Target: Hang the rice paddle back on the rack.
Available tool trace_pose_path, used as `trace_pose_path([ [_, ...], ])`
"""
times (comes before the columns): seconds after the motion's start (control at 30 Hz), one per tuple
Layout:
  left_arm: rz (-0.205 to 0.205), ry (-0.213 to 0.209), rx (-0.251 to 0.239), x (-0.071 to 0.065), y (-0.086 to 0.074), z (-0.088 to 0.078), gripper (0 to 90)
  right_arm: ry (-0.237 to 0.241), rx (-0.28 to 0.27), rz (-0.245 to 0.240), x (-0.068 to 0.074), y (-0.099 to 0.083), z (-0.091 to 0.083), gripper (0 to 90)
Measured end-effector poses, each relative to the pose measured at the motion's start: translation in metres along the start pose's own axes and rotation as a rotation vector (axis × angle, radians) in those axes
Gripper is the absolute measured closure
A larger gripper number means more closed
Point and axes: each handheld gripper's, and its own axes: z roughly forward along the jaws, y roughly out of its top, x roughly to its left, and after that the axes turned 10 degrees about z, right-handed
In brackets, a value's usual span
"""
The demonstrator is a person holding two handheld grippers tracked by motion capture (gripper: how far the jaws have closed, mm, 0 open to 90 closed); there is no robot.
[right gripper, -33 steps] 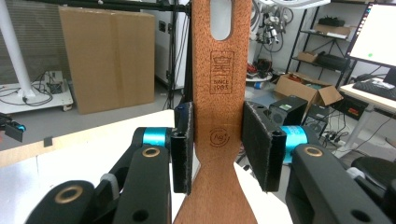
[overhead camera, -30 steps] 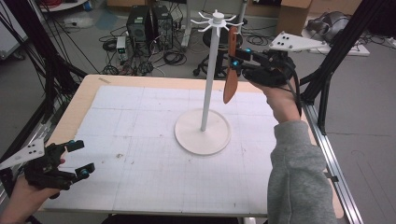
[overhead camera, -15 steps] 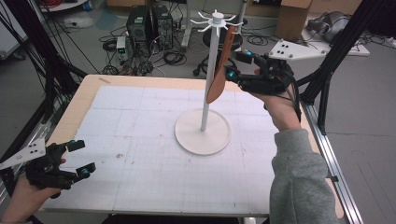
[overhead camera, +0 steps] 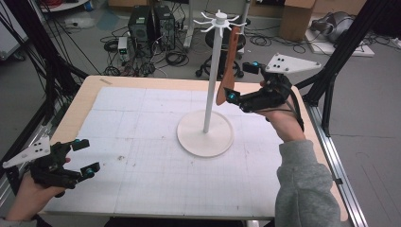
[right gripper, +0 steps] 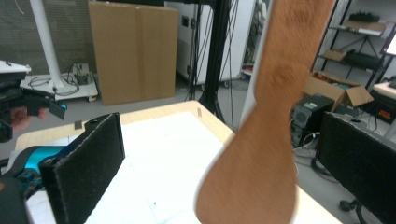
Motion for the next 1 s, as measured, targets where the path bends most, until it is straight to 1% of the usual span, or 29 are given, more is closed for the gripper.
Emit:
trace_pose_path([
  [0.1, 0.003, -0.006, -0.004, 0.001, 0.001, 0.003, 1.8, -0.014, -0.004, 0.010, -0.001, -0.005, -0.002, 0.0],
  [0.27, 0.004, -0.018, -0.008, 0.003, 0.004, 0.008, 1.8, -0.017, -0.004, 0.012, 0.000, -0.012, -0.007, 0.0],
  [0.4, 0.001, -0.045, -0.038, 0.002, 0.008, 0.012, 1.8, -0.015, -0.003, 0.008, 0.001, -0.014, -0.010, 0.0],
  [0.47, 0.010, -0.049, -0.042, 0.002, 0.010, 0.014, 1.8, -0.013, -0.006, 0.007, 0.002, -0.015, -0.011, 0.0],
  [0.53, 0.012, -0.058, -0.043, 0.002, 0.011, 0.017, 1.8, -0.013, -0.003, 0.010, 0.003, -0.016, -0.012, 0.0],
  [0.63, 0.015, -0.065, -0.032, 0.002, 0.011, 0.020, 1.8, -0.018, 0.005, 0.005, 0.003, -0.020, -0.013, 0.0],
  [0.87, 0.014, -0.066, -0.027, 0.002, 0.010, 0.021, 1.8, -0.018, 0.014, 0.024, 0.002, -0.034, -0.014, 0.0],
  [1.0, 0.013, -0.062, -0.036, 0.002, 0.010, 0.018, 1.8, -0.012, 0.011, 0.041, 0.002, -0.043, -0.013, 0.0],
])
